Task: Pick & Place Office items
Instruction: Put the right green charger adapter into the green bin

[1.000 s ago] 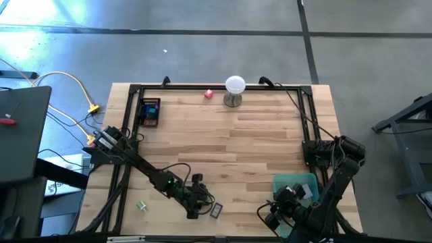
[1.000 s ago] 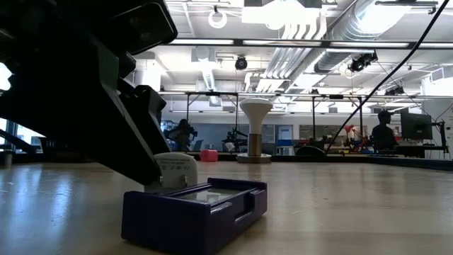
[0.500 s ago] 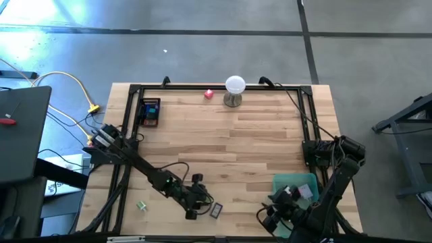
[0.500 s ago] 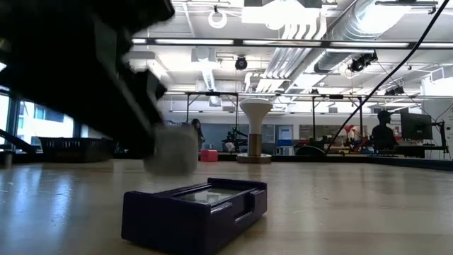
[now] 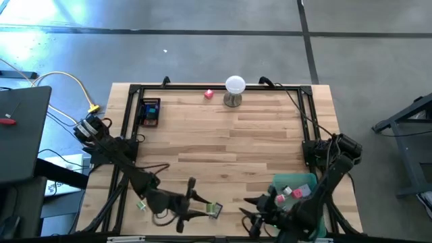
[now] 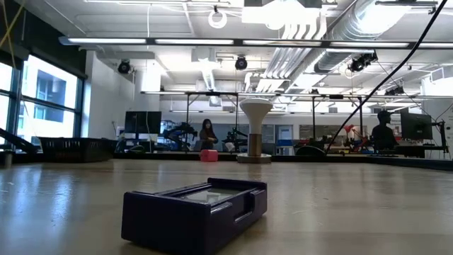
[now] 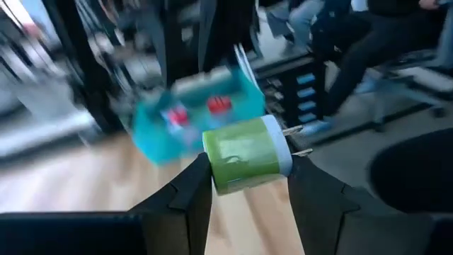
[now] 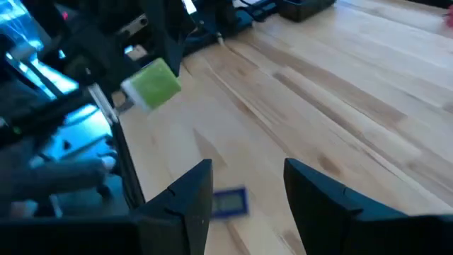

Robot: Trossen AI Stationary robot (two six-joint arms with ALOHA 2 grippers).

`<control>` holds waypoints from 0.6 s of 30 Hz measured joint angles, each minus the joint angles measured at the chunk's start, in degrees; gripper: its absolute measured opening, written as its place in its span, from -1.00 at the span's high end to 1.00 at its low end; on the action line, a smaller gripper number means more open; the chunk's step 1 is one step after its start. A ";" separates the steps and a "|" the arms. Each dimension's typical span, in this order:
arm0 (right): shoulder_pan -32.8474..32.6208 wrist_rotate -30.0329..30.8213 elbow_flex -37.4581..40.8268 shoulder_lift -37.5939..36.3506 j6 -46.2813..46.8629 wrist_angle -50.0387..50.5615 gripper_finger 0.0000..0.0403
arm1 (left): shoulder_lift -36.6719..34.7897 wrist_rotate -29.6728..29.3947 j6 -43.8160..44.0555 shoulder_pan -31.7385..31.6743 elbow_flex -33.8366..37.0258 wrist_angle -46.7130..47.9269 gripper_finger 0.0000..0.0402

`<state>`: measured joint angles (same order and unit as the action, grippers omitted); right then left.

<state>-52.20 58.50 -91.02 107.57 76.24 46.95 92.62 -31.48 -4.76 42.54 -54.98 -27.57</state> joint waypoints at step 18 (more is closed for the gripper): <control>9.62 -11.59 0.00 0.00 -26.06 -20.72 0.19 | 0.02 -10.88 -9.96 2.74 0.00 0.39 0.28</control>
<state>-42.59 46.90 -91.02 107.57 50.18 26.22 92.64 -42.36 -14.72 45.28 -54.98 -27.18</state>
